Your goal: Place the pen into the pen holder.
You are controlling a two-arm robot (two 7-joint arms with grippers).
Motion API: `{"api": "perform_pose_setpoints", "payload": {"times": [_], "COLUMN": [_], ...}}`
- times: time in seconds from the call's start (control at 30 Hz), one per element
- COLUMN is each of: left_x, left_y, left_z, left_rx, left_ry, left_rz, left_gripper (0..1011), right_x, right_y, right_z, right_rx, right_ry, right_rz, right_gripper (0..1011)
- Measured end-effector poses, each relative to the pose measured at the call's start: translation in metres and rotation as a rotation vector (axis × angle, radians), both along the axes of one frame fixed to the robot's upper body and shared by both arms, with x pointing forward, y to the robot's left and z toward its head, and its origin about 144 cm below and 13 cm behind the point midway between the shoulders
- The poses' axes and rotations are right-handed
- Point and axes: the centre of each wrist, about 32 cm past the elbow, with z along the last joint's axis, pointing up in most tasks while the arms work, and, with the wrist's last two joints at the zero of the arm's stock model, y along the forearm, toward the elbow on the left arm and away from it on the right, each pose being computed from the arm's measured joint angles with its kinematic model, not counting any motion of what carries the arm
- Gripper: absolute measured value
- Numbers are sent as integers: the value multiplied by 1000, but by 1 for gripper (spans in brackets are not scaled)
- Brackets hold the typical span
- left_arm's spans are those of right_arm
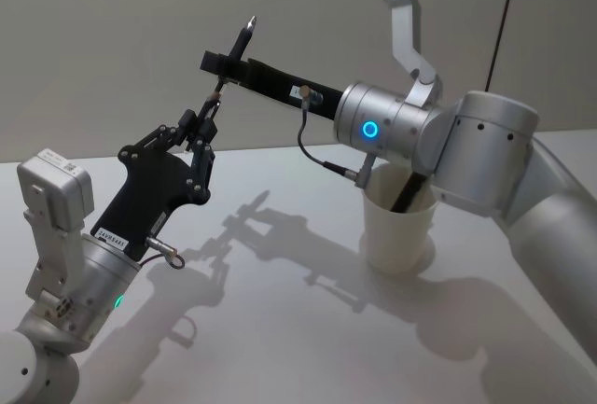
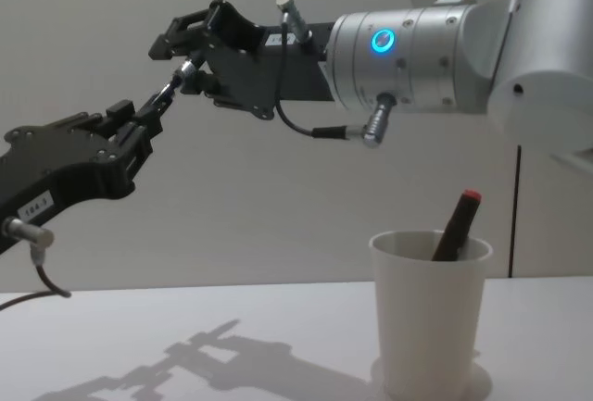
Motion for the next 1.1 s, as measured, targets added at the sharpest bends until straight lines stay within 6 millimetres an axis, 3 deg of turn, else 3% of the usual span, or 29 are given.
{"api": "perform_pose_setpoints", "payload": {"times": [0.3, 1.03, 1.1], "left_x": [0, 0, 0], "left_y": [0, 0, 0], "left_z": [0, 0, 0], "left_rx": [0, 0, -1], "left_ry": [0, 0, -1], "left_rz": [0, 0, 0], "left_gripper": [182, 183, 229], "right_x": [0, 0, 0], "right_y": [0, 0, 0], "right_z": [0, 0, 0], "right_rx": [1, -1, -3], "right_ry": [-1, -1, -1], "right_rz": [2, 1, -2], "right_gripper": [137, 137, 136]}}
